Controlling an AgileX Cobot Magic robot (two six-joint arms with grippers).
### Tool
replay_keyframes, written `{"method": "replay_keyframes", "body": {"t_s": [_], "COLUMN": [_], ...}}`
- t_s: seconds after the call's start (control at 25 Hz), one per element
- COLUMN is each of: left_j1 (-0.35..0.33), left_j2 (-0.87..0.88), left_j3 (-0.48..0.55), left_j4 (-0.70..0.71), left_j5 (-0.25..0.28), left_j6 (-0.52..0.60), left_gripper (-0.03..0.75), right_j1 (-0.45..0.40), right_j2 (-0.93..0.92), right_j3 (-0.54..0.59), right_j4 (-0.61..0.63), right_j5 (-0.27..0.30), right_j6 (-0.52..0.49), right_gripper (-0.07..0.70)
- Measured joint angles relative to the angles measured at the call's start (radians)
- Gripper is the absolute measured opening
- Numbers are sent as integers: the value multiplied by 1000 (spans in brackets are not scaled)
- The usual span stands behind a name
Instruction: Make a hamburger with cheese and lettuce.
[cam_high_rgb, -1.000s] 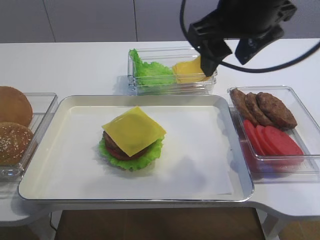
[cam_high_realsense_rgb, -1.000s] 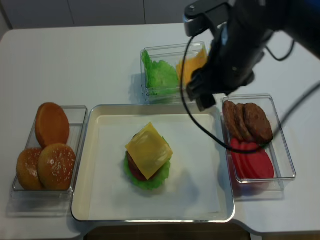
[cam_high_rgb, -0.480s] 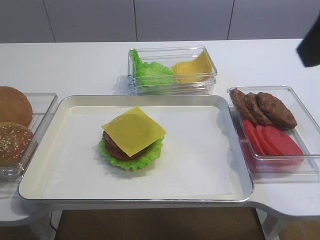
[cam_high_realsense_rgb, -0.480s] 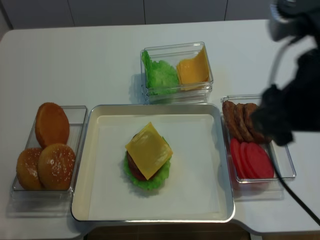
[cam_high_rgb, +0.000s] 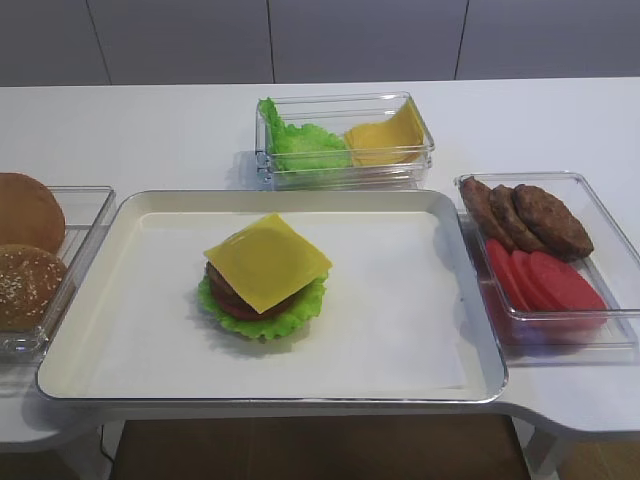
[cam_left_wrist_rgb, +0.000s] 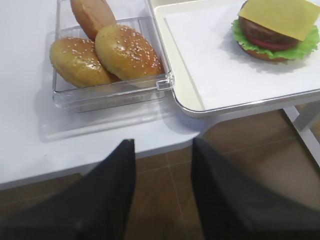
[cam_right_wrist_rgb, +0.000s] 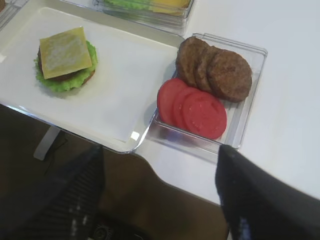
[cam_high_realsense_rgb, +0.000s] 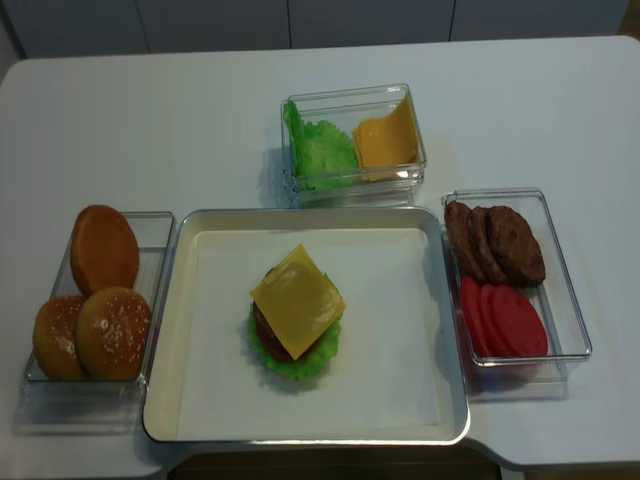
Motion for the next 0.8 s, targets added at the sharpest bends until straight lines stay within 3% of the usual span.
{"method": "replay_keyframes", "body": {"t_s": [0.32, 0.6, 0.8], "left_j1": [0, 0, 0], "left_j2": [0, 0, 0], "left_j3": [0, 0, 0], "left_j4": [0, 0, 0], "left_j5": [0, 0, 0], "left_j6": [0, 0, 0], "left_gripper": [283, 283, 283], "right_j1": [0, 0, 0], "right_j2": [-258, -418, -485], "right_j3": [193, 372, 474], "right_j4": [3, 110, 160], "right_j5": [4, -122, -168], "right_j6": [-23, -136, -197], "right_gripper": [536, 536, 536]}}
